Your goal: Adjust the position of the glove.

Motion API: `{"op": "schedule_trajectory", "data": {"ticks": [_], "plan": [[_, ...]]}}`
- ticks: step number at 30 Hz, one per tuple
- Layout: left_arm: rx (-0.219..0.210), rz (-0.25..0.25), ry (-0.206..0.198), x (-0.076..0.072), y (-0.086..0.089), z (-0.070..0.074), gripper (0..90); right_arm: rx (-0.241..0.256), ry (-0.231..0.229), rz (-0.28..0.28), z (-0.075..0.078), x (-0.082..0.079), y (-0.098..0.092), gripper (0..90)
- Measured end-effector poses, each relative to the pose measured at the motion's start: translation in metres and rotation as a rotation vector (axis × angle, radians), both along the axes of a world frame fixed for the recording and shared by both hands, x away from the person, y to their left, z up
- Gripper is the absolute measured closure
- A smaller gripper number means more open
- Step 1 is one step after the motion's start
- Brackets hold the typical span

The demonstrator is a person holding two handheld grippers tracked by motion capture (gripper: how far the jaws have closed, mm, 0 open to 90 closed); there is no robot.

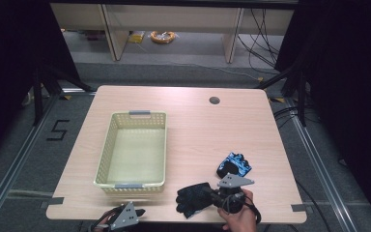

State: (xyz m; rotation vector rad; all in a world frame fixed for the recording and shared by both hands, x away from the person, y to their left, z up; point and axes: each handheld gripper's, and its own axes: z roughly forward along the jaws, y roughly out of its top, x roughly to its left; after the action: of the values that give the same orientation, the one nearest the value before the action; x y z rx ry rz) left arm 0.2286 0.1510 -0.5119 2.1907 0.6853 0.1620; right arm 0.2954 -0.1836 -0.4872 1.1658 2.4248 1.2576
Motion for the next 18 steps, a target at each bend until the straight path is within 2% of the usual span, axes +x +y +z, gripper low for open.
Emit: {"op": "schedule_trajectory", "data": {"ticks": [3, 4, 6, 7, 8, 9, 10, 11, 13, 14, 15, 16, 18], "plan": [[0.0, -0.005, 0.004, 0.0, -0.001, 0.0, 18.5, -0.08, -0.058, -0.086, 0.006, 0.012, -0.017, 90.0], [-0.022, 0.001, 0.011, -0.001, -0.002, 0.0, 18.5, -0.08, -0.058, -0.086, 0.006, 0.012, -0.017, 90.0], [-0.018, 0.0, 0.012, -0.001, -0.002, 0.001, 18.5, -0.068, -0.051, -0.177, 0.011, 0.021, -0.032, 90.0], [-0.018, 0.0, 0.012, -0.001, -0.002, 0.001, 18.5, -0.068, -0.051, -0.177, 0.011, 0.021, -0.032, 90.0], [-0.02, 0.001, 0.012, -0.001, -0.002, 0.001, 18.5, -0.077, -0.038, -0.208, 0.012, 0.024, -0.039, 90.0], [-0.002, -0.006, 0.005, 0.0, -0.001, 0.001, 18.5, -0.073, -0.03, -0.268, 0.012, 0.029, -0.047, 89.4], [-0.005, -0.005, 0.003, 0.0, -0.001, 0.0, 18.5, -0.078, -0.019, -0.325, 0.011, 0.034, -0.06, 88.7], [-0.007, -0.003, 0.004, 0.0, -0.001, 0.0, 18.5, -0.065, -0.024, -0.355, 0.01, 0.037, -0.066, 89.5], [-0.018, 0.002, 0.012, -0.001, -0.002, 0.0, 18.5, -0.062, -0.012, -0.369, 0.009, 0.039, -0.07, 90.0], [0.001, -0.007, 0.004, 0.0, -0.002, 0.0, 18.5, -0.07, -0.016, -0.369, 0.007, 0.044, -0.072, 90.0], [0.001, -0.007, 0.004, 0.0, -0.002, 0.0, 18.5, -0.07, -0.016, -0.369, 0.007, 0.044, -0.072, 90.0], [-0.002, -0.003, 0.007, 0.0, -0.001, 0.0, 18.5, -0.059, -0.003, -0.352, 0.006, 0.049, -0.069, 90.0], [0.004, -0.007, 0.003, 0.0, -0.001, 0.0, 18.5, -0.062, 0.003, -0.353, 0.006, 0.051, -0.065, 90.0]]}}
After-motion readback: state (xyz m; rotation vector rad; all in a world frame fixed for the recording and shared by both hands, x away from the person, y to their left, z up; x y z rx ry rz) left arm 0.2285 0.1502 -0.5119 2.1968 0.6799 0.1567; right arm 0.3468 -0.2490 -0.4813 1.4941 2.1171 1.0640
